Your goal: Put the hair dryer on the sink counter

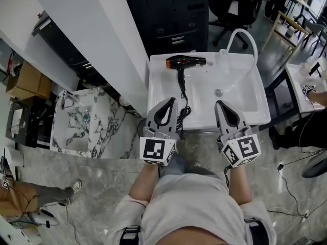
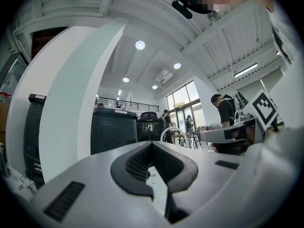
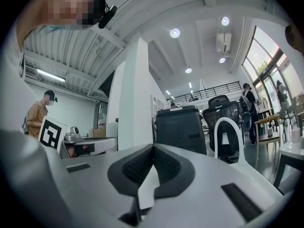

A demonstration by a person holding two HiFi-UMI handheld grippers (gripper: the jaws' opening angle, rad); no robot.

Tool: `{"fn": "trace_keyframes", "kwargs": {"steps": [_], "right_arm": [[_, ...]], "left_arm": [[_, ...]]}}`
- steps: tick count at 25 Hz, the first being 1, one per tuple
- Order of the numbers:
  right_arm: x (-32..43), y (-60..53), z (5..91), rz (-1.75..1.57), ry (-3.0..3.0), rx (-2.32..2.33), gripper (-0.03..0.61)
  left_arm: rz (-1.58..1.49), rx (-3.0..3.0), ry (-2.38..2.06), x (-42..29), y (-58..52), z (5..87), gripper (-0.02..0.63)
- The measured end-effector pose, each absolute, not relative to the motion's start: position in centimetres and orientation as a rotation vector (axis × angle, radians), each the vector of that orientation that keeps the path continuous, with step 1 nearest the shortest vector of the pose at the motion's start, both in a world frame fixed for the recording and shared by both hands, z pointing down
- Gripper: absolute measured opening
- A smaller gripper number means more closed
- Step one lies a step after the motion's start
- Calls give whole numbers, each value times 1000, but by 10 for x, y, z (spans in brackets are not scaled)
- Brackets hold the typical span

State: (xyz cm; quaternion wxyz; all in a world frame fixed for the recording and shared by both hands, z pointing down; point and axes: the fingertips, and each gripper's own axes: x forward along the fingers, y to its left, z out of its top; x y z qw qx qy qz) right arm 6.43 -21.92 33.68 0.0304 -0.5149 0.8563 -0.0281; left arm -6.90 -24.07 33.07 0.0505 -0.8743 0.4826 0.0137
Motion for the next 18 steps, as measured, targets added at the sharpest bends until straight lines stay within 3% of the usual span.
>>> {"fn": "trace_keyframes", "kwargs": {"steps": [18], "right_arm": [[70,-226,334,-91,2650,-1549,9]], "left_arm": [[26,-2656,1464,-60,-246,326,14]]}}
